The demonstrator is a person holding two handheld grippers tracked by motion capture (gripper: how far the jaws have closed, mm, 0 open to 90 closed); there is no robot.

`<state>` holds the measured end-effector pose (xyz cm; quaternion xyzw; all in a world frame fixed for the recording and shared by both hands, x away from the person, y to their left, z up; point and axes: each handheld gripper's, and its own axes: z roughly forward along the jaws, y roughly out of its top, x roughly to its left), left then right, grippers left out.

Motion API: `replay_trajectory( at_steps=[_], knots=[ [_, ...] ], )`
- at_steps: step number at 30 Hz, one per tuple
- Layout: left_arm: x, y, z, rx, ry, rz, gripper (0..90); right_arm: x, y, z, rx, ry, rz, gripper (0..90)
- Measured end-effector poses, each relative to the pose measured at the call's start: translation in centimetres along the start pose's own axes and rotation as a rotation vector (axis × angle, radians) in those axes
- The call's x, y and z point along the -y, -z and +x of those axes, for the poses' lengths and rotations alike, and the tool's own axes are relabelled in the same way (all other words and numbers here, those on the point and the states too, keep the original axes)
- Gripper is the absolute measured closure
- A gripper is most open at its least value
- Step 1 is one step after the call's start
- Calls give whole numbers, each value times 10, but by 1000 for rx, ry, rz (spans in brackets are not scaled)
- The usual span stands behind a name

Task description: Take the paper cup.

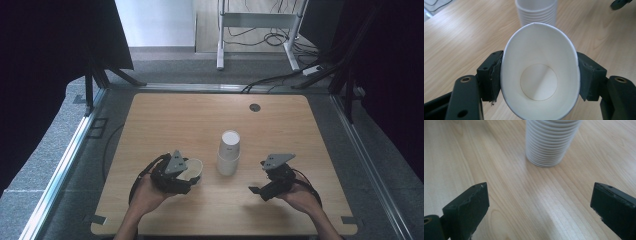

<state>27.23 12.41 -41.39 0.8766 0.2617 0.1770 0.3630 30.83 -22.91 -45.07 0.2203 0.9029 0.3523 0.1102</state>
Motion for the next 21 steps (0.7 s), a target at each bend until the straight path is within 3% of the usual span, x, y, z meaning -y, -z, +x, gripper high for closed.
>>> replay_trajectory(
  at_steps=[10,21],
  knots=[
    [8,2,17,-63,69,-9,308,7,1,-10,54,-39,-3,36],
    [16,-9,29,-139,91,40,304,10,-1,-14,69,-65,4,38]
  ],
)
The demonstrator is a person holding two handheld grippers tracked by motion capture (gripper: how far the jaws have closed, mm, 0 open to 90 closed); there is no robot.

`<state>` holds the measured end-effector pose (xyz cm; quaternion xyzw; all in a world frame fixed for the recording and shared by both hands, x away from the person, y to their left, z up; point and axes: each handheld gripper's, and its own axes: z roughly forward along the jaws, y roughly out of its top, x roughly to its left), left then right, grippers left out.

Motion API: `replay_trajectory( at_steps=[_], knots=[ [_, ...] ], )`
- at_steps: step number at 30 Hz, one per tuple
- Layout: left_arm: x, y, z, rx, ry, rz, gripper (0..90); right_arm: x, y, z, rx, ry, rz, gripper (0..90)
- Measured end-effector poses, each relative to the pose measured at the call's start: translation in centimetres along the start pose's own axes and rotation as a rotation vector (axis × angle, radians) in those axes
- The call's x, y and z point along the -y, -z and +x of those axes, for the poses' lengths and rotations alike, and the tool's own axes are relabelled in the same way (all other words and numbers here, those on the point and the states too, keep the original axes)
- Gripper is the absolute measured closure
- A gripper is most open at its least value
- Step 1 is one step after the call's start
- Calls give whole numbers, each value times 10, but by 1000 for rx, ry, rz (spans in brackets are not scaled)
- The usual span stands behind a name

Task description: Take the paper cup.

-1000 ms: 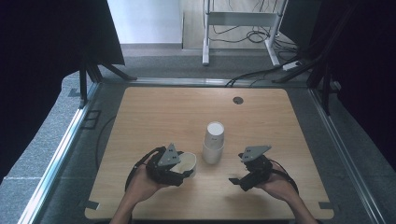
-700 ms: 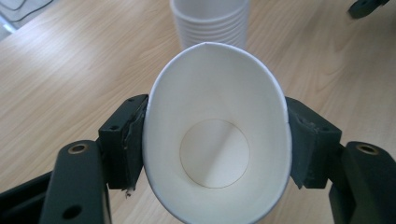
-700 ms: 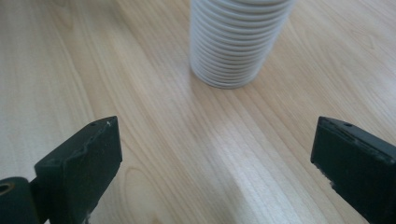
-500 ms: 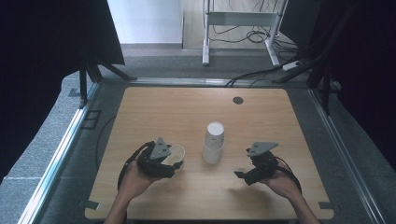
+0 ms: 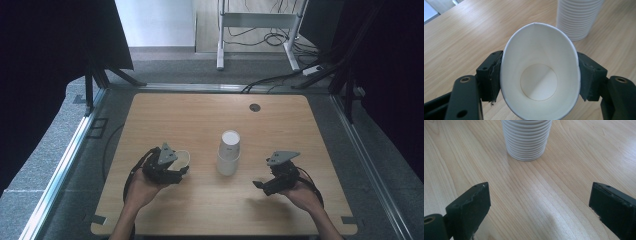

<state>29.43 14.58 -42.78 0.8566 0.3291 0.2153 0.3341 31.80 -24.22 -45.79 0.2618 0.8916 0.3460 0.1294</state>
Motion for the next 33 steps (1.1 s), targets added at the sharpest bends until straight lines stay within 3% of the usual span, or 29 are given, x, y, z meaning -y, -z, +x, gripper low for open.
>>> replay_trajectory(
  at_steps=[12,22,33],
  knots=[
    [5,-23,5,-35,55,47,303,4,-5,-3,9,-19,18,27],
    [9,-34,7,-35,59,88,301,5,-7,-3,1,-18,30,30],
    [9,-37,6,-41,74,80,290,5,-8,-2,-3,-18,36,32]
  ],
)
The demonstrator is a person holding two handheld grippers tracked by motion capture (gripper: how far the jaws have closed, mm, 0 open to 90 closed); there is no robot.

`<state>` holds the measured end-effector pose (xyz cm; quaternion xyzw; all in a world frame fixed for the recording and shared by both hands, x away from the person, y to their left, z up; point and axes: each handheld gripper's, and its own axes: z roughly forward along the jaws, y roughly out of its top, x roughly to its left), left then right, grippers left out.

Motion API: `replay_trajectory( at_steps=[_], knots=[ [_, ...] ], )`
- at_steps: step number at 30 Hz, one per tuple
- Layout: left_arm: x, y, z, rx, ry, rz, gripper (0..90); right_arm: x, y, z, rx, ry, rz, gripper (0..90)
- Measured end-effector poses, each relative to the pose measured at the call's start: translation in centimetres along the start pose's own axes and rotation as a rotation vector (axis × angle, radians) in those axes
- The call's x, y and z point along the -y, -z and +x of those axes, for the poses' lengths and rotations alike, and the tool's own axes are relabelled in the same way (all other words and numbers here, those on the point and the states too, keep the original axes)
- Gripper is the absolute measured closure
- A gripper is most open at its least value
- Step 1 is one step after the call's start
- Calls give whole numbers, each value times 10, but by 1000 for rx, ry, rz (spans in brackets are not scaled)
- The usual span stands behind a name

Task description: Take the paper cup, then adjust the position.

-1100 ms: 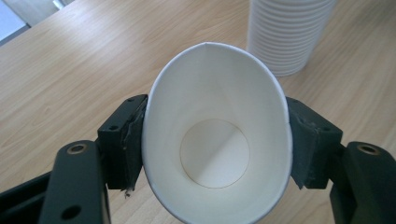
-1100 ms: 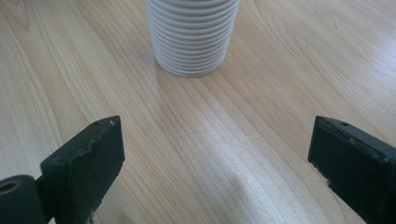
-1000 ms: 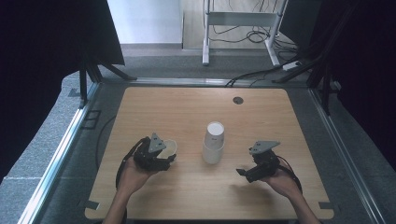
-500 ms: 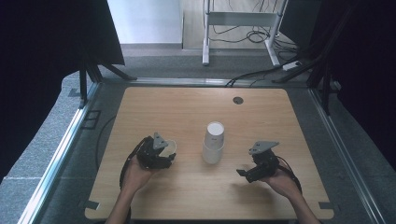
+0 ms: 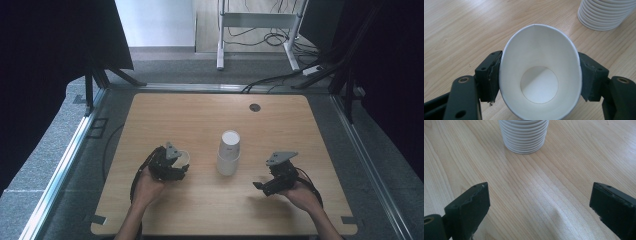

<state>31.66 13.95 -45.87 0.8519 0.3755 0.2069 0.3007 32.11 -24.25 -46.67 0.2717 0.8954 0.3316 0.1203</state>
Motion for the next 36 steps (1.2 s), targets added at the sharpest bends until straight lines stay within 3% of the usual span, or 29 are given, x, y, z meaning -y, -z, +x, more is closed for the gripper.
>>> replay_trajectory(
  at_steps=[5,10,16,22,29,36],
  knots=[
    [0,0,0,-4,13,0,247,0,0,0,0,1,0,33],
    [-1,4,3,20,39,-30,152,0,1,-1,-4,0,-2,33],
    [-1,11,5,49,64,-73,100,0,1,0,-3,-1,-2,33],
    [-1,17,5,60,63,-88,62,0,2,-1,0,-2,-8,33],
    [1,35,4,63,63,-125,35,0,5,-2,1,-5,-15,33],
    [9,52,5,60,51,-132,14,1,11,-4,13,-15,-32,30]
  ],
)
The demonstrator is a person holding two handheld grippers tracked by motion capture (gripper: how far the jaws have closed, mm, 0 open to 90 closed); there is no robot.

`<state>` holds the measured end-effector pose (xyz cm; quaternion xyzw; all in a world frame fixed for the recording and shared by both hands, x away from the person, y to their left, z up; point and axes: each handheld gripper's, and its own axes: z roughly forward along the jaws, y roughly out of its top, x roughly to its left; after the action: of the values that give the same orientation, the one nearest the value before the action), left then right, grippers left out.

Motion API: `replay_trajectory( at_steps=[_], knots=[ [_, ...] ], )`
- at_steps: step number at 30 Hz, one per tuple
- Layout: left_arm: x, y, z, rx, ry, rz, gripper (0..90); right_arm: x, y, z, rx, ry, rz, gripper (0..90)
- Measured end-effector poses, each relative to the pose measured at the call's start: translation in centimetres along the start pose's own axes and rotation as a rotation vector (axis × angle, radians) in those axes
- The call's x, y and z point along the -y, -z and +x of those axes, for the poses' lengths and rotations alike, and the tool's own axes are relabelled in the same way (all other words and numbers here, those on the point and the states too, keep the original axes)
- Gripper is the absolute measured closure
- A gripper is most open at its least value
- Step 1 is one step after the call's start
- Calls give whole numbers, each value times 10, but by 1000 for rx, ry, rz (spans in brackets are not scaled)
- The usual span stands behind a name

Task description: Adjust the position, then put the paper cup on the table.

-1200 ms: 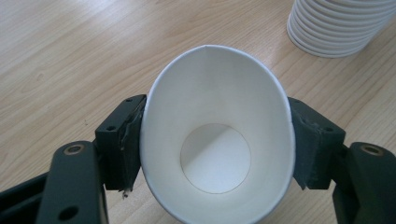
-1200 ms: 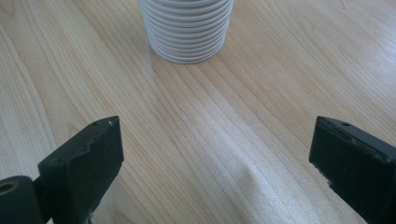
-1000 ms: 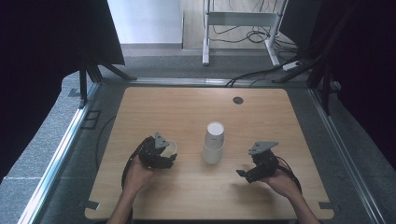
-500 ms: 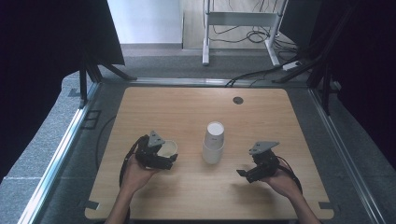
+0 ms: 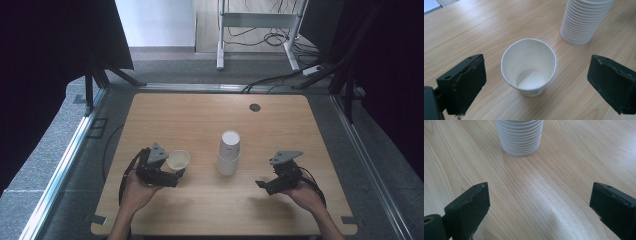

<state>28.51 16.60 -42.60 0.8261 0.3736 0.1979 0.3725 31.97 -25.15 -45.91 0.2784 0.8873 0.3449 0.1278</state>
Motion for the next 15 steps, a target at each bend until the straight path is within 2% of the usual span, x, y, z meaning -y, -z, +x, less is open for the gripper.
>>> replay_trajectory(
  at_steps=[2,15],
  knots=[
    [3,5,1,0,10,-7,8,0,3,0,3,-7,-6,28],
    [23,24,5,-44,3,7,0,-1,18,1,11,-6,-37,19]
  ],
)
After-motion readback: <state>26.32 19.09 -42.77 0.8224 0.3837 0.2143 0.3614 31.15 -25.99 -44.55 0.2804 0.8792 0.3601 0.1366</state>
